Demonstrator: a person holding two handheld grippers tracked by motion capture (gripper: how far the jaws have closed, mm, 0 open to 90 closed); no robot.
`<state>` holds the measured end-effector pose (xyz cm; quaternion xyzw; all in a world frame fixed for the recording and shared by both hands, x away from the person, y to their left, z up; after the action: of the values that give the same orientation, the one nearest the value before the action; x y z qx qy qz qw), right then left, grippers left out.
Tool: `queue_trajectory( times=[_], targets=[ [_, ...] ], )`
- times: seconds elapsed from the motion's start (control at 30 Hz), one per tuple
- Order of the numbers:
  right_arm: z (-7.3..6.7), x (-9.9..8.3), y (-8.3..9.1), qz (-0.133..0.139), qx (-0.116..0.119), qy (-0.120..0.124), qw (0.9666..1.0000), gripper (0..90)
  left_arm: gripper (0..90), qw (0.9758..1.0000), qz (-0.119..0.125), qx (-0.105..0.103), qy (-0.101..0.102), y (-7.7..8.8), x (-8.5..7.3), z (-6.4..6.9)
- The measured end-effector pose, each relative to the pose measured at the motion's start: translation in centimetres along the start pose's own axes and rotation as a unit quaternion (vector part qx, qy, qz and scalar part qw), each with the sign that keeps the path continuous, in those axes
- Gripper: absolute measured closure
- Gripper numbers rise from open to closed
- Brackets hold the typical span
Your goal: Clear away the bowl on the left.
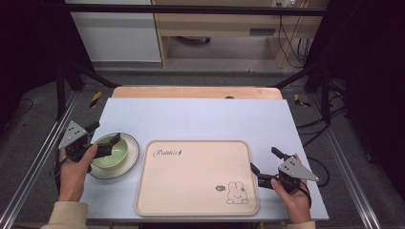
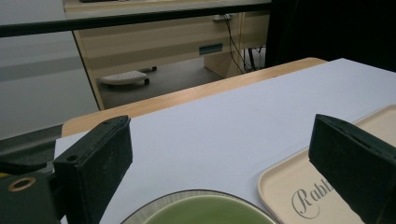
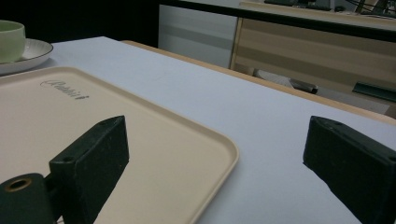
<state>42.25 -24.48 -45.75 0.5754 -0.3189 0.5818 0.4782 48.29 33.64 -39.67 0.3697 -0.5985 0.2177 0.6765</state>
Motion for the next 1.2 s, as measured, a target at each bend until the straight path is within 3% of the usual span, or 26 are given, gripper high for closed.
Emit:
queue_trajectory(
  times=[0.17,0.4,0.57,0.77,1.0,1.2],
  targets=[
    [-0.1,0.0,0.0,0.000,0.001,0.000,1.0000,7.0,6.1,0.9999,-0.002,0.004,0.015,0.4,-0.2,-0.6],
    [-0.1,0.0,0.0,0.000,0.002,0.001,1.0000,7.0,6.1,0.9993,-0.014,0.026,0.025,1.0,-0.6,-1.4],
    [-0.1,0.0,-0.1,-0.002,0.001,0.003,1.0000,7.0,8.5,0.9971,-0.044,0.055,0.029,1.2,-0.1,-1.5],
    [-0.2,0.0,-0.1,-0.003,0.002,0.005,1.0000,7.0,10.1,0.9958,-0.049,0.065,0.042,1.6,0.0,-1.8],
    [-0.2,0.0,-0.1,-0.004,0.002,0.006,1.0000,7.0,12.7,0.9925,-0.081,0.076,0.051,2.0,0.2,-2.0],
    [-0.2,0.0,-0.1,-0.005,0.002,0.008,1.0000,7.0,18.4,0.9876,-0.106,0.093,0.069,2.1,-0.3,-2.5]
  ],
)
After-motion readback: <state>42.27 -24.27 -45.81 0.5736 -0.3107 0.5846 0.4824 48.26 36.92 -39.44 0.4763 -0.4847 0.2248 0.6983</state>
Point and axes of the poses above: each handheld gripper's, and its own axes: y roughly backward along the jaws, x roughly out of its top, z roughly to its right, the point moved 1 cm from there along -y, roughly forward along the jaws, and after that the axes turned 11 degrees about -x, right-handed, at the moved point
